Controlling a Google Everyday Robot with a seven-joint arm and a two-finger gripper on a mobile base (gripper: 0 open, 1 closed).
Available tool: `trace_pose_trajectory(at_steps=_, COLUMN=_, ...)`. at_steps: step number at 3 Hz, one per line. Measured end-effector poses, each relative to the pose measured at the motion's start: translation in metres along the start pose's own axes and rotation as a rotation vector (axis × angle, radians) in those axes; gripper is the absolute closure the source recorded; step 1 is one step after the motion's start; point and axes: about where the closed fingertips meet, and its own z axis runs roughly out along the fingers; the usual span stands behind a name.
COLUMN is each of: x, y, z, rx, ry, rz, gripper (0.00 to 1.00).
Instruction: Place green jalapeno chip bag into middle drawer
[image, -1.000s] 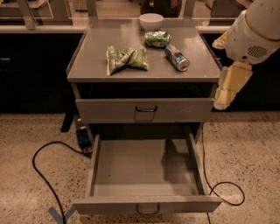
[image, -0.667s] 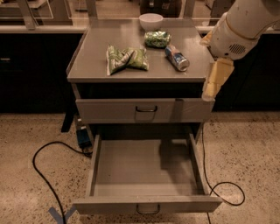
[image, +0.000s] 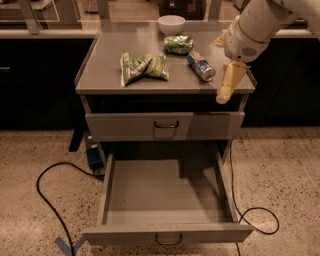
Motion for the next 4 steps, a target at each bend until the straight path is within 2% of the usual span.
trace_pose_trajectory(at_steps=2, x=0.000, y=-0.006, z=0.006, rx=0.011, ry=-0.018, rz=0.004, gripper=0.00)
trace_pose_trajectory(at_steps=3, x=-0.008, y=-0.031, z=0.029, rx=0.018, ry=-0.064, rz=-0.007, gripper=0.00)
trace_pose_trajectory(at_steps=4, x=-0.028, y=-0.063, z=0.048, rx=0.043, ry=-0.102, rz=-0.041, gripper=0.00)
